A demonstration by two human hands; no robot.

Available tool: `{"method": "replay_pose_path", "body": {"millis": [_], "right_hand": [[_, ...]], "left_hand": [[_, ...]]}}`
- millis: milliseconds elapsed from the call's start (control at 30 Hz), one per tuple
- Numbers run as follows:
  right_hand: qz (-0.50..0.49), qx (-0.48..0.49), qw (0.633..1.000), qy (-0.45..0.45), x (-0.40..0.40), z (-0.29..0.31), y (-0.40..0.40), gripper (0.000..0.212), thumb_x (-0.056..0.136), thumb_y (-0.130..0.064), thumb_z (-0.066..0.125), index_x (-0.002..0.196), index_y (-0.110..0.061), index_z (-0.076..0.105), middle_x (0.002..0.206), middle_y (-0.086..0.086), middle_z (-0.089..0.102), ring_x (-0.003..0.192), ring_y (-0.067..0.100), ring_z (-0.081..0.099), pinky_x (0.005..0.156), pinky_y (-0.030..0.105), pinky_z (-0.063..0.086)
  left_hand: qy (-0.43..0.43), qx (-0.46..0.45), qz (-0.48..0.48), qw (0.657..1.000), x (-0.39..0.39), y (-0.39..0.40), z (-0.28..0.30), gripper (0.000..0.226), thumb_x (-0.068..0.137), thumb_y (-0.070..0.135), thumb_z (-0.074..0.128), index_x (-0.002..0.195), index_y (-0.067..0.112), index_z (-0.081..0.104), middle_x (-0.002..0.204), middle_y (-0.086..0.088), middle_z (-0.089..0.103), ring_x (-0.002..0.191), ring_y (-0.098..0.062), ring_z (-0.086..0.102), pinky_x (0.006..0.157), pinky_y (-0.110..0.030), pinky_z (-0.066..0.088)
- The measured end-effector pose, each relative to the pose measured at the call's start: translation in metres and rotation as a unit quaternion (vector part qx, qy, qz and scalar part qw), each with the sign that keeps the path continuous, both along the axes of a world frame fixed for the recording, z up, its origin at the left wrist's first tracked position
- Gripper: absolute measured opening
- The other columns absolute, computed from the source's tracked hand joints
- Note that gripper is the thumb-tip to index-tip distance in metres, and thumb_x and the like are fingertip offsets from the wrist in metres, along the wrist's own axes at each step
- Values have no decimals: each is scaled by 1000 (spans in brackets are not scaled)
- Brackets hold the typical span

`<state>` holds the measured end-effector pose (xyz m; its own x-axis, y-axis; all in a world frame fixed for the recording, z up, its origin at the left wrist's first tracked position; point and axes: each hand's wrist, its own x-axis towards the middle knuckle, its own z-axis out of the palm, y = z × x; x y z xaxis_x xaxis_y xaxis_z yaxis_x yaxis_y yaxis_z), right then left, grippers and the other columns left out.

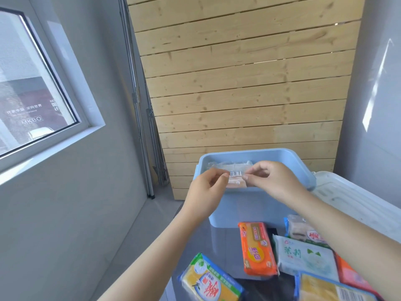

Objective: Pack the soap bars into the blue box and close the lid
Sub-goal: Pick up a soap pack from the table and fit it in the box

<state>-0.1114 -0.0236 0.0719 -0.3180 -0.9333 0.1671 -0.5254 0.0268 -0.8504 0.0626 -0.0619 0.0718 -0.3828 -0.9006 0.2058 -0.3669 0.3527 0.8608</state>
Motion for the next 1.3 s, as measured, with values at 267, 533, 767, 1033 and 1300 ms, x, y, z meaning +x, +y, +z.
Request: {"method": "replay_pose_path", "body": {"millis": [267, 533, 767, 1033, 1300], "right_hand": [[64, 44, 997, 9, 46, -48, 76, 9, 76, -30, 71, 70, -33, 65, 69, -18, 68, 63, -10, 61, 59, 4, 43], [91, 161, 983, -6, 81, -108, 104, 17, 76, -33, 72, 91, -25, 68, 90, -13, 70, 80, -6, 60, 67, 9, 43], [62, 266, 962, -23, 87, -121, 110, 30, 79, -39, 67, 101, -19, 59, 87, -1, 68, 75, 18, 69, 66, 32, 58], [42, 251, 931, -260, 91, -115, 112, 14, 89, -12, 58, 101, -5, 61, 86, 18, 73, 71, 28, 73, 60, 33, 61], [19, 126, 963, -237, 52, -60, 102, 4, 83, -15, 66, 82, -19, 67, 64, 4, 75, 55, 20, 71, 48, 29, 58]], "left_hand": [[-65, 19, 26, 997, 28, 46, -41, 21, 88, 27, 50, 98, 28, 68, 91, 15, 68, 80, 9, 58, 57, 0, 40], [-166, 131, 53, 976, 64, 56, -92, 25, 86, 30, 49, 107, 28, 63, 111, 6, 66, 84, -1, 59, 54, -9, 42], [-210, 200, 61, 955, 77, 63, -106, 46, 88, 32, 48, 133, 24, 43, 112, 3, 60, 88, -12, 61, 53, -14, 42], [-170, 167, 77, 968, 74, 65, -87, 41, 84, 20, 55, 125, 25, 57, 107, 3, 70, 89, -14, 69, 78, -32, 57], [-43, 83, 48, 995, 52, 61, -28, 40, 79, 21, 69, 119, 27, 64, 95, 11, 73, 87, -8, 70, 83, -35, 57]]}}
